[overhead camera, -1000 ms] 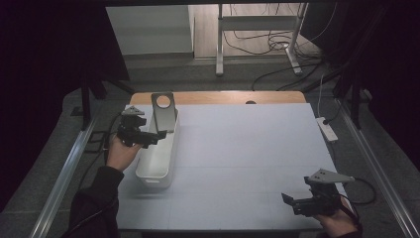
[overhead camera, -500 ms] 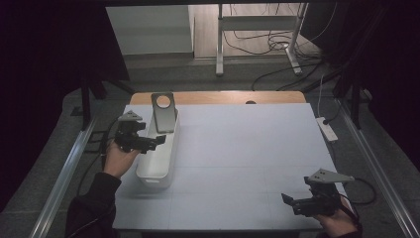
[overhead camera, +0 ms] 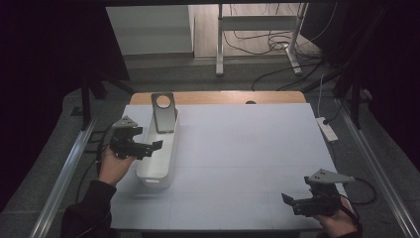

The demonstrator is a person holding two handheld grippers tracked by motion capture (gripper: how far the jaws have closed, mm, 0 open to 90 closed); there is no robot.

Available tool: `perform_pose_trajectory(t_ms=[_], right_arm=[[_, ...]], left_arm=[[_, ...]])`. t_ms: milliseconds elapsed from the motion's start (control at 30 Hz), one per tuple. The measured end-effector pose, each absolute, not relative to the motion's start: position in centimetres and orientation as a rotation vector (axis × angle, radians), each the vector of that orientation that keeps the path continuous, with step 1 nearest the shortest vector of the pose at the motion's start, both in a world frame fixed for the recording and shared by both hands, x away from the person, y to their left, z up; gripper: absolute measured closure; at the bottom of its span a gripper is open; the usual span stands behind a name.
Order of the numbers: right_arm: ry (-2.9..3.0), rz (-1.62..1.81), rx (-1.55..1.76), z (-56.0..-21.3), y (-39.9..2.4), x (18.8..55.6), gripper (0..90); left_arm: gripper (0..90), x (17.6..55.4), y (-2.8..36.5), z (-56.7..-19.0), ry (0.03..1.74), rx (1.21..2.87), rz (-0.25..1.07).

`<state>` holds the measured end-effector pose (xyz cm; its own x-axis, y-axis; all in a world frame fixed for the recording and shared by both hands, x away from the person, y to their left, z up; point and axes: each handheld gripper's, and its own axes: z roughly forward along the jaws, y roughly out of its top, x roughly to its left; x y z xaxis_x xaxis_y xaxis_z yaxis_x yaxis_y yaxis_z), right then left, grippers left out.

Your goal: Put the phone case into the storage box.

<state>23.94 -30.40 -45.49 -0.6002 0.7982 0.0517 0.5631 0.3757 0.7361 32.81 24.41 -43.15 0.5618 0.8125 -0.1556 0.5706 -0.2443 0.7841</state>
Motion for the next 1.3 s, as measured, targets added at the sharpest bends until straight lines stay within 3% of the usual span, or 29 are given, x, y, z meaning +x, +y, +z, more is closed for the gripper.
perform_pose_trajectory(t_ms=[1300], right_arm=[[2.331, 1.058, 1.194, -45.5, -30.4, 23.9, 0.0]], left_arm=[[1.5, 27.6, 26.4, -43.9, 1.135, 1.892, 0.364]])
